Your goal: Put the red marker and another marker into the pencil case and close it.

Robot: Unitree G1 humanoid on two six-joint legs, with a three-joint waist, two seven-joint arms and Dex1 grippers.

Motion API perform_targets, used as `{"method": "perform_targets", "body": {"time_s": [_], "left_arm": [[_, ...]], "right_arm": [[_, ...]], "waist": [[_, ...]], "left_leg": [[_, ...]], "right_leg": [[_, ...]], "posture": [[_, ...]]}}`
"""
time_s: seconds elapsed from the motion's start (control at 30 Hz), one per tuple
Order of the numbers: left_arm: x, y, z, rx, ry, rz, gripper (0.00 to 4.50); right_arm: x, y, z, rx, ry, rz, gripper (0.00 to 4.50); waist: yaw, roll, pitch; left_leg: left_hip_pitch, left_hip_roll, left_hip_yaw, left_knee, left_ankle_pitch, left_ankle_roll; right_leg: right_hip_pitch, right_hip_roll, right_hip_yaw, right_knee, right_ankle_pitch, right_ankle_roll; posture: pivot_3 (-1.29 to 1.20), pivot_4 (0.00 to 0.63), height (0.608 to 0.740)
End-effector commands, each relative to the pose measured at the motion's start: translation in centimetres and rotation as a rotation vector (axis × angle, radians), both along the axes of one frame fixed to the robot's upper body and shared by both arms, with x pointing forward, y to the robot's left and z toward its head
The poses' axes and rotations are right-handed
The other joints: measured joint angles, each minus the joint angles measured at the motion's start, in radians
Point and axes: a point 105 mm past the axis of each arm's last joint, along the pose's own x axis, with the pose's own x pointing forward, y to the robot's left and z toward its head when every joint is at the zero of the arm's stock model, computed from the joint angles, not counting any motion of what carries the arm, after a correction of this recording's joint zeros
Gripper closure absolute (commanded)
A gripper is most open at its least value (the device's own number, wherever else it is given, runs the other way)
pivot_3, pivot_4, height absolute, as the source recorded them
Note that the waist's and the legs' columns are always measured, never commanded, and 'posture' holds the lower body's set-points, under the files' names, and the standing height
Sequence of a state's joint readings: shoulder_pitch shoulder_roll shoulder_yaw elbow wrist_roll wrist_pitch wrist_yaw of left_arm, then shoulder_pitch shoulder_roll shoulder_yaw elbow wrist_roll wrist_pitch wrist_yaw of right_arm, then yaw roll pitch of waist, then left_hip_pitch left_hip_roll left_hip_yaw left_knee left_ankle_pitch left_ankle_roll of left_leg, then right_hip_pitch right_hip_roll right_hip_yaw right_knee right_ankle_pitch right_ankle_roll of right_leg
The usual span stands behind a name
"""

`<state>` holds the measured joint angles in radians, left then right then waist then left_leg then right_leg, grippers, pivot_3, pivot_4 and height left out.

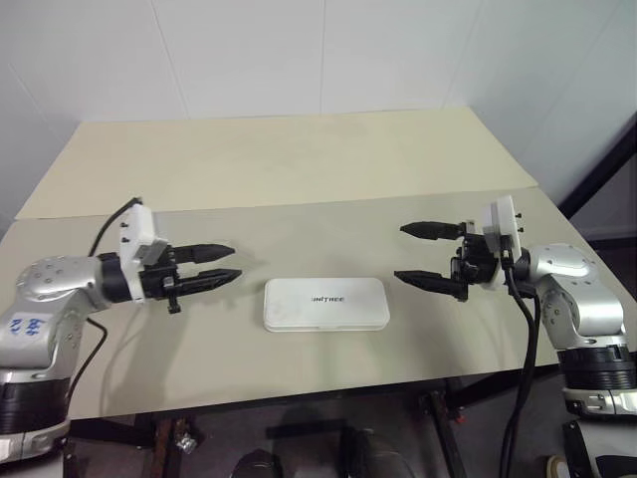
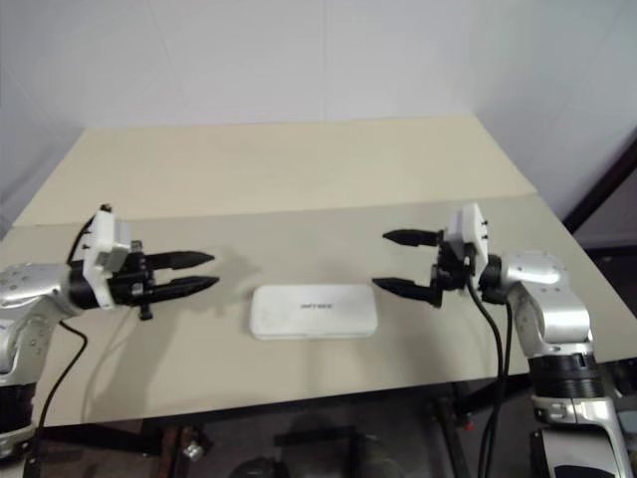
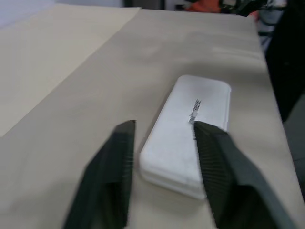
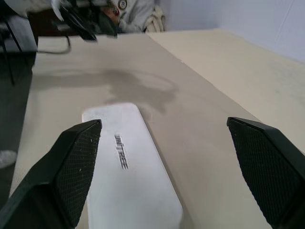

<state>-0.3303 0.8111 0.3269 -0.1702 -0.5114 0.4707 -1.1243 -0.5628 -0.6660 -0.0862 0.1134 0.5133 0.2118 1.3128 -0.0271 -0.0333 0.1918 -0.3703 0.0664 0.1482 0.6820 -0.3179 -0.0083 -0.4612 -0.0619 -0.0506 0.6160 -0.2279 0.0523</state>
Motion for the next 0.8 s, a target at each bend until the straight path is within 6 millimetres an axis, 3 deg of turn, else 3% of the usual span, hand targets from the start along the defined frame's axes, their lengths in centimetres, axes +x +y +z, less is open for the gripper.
{"method": "perform_targets", "body": {"time_s": [0.03,0.17,0.37,0.8], "left_arm": [[-1.0,1.5,0.8,0.03,-0.079,0.052,1.3],[-1.6,3.2,0.5,0.06,-0.103,0.111,0.03],[-1.9,4.1,0.2,0.086,-0.133,0.146,0.03],[-1.4,4.1,-0.1,0.087,-0.134,0.149,0.03]], "right_arm": [[-0.3,-0.9,0.0,-0.028,-0.042,-0.008,0.0],[-0.1,-1.7,-0.3,-0.027,-0.04,-0.034,0.0],[0.0,-2.0,0.1,-0.013,-0.058,-0.045,0.0],[0.4,-1.8,0.4,-0.031,-0.07,-0.032,0.0]], "waist": [[0.0,0.0,0.0],[-0.001,0.0,0.0],[0.0,0.0,0.0],[-0.002,0.0,0.0]], "left_leg": [[0.0,0.0,0.0,0.0,0.0,0.0],[0.0,0.0,0.0,0.0,0.0,0.0],[0.001,0.001,0.0,-0.001,0.0,0.0],[0.001,0.001,0.0,-0.001,-0.001,-0.001]], "right_leg": [[0.0,0.0,0.0,0.0,0.0,0.0],[0.0,0.0,0.0,0.0,0.0,-0.001],[0.0,-0.001,0.0,0.0,-0.001,-0.001],[-0.001,-0.001,0.0,0.0,-0.001,-0.001]], "posture": [[0.0,0.15,0.74],[0.0,0.15,0.74],[0.0,0.15,0.74],[0.0,0.15,0.74]]}}
